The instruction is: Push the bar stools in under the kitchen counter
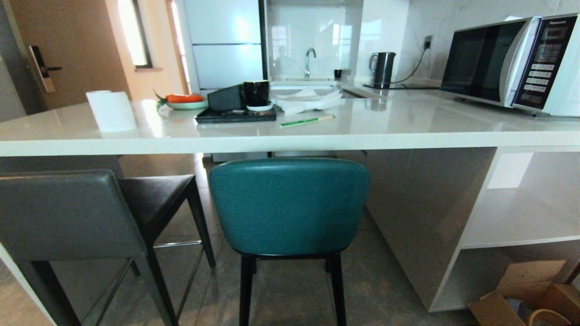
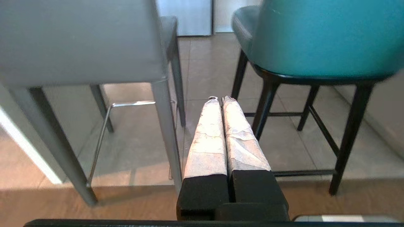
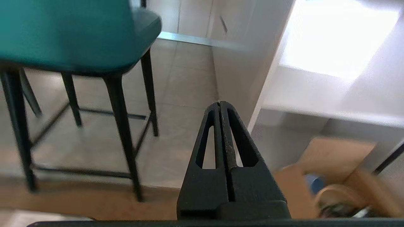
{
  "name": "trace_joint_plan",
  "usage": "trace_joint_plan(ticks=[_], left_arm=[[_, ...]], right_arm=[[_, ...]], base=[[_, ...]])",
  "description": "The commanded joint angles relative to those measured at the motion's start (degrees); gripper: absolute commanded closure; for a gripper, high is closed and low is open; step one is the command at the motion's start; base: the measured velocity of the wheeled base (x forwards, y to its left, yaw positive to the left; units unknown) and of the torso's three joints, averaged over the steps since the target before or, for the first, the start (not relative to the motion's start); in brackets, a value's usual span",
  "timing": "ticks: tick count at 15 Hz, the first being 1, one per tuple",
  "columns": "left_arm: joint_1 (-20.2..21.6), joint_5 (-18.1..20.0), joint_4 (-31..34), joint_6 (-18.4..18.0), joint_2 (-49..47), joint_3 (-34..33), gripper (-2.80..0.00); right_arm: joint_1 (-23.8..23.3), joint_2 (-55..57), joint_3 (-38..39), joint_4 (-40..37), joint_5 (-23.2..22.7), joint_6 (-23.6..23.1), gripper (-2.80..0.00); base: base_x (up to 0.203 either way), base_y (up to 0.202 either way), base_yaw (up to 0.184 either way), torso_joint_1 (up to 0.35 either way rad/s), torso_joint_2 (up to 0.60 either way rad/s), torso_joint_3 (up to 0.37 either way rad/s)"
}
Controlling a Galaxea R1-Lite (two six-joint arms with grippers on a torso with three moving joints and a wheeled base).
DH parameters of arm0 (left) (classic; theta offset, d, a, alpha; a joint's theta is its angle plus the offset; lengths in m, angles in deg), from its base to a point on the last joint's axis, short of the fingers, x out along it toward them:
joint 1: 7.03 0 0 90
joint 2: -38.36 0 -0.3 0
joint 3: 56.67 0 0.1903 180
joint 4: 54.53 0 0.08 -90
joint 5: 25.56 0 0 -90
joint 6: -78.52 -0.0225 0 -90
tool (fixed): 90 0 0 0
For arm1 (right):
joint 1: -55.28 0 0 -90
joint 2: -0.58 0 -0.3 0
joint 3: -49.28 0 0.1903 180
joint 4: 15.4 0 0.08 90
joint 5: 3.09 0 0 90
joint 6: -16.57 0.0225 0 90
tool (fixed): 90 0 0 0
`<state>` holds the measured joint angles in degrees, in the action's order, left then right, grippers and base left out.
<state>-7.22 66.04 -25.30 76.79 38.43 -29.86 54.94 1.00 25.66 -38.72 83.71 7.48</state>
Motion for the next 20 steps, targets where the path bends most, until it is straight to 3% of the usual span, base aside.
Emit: trace_joint_plan(ticks=[1, 3, 4, 5, 8, 20], left_arm=[[0.01, 0.6, 0.02, -0.51, 0.01, 0.08, 0.0], [0.01, 0.36, -0.45, -4.83, 0.01, -1.19, 0.0], [0.01, 0.4, -3.77, -8.29, 0.01, -2.72, 0.0], [0.01, 0.52, -7.34, -8.59, 0.01, -3.8, 0.0], [-0.06, 0.07, -6.97, -1.79, 0.01, -4.05, 0.0], [0.01, -1.6, -7.09, -0.73, 0.01, -4.05, 0.0]], right_arm=[[0.0, -0.41, 0.76, 0.2, 1.22, 4.78, 0.0], [0.0, -0.42, 0.78, 0.33, 2.67, 6.93, 0.0], [0.0, -0.42, 0.85, 0.33, 2.55, 6.44, 0.0], [0.0, -0.42, 0.8, 0.24, 2.29, 4.99, 0.0], [0.0, -0.42, 0.78, 0.17, 1.88, 5.18, 0.0], [0.0, -0.42, 0.78, 0.21, 1.96, 5.84, 0.0]], base=[[0.0, 0.0, 0.0, 0.0, 0.0, 0.0], [0.0, 0.0, 0.0, 0.0, 0.0, 0.0], [0.0, 0.0, 0.0, 0.0, 0.0, 0.0], [0.0, 0.0, 0.0, 0.0, 0.0, 0.0], [0.0, 0.0, 0.0, 0.0, 0.0, 0.0], [0.0, 0.0, 0.0, 0.0, 0.0, 0.0]])
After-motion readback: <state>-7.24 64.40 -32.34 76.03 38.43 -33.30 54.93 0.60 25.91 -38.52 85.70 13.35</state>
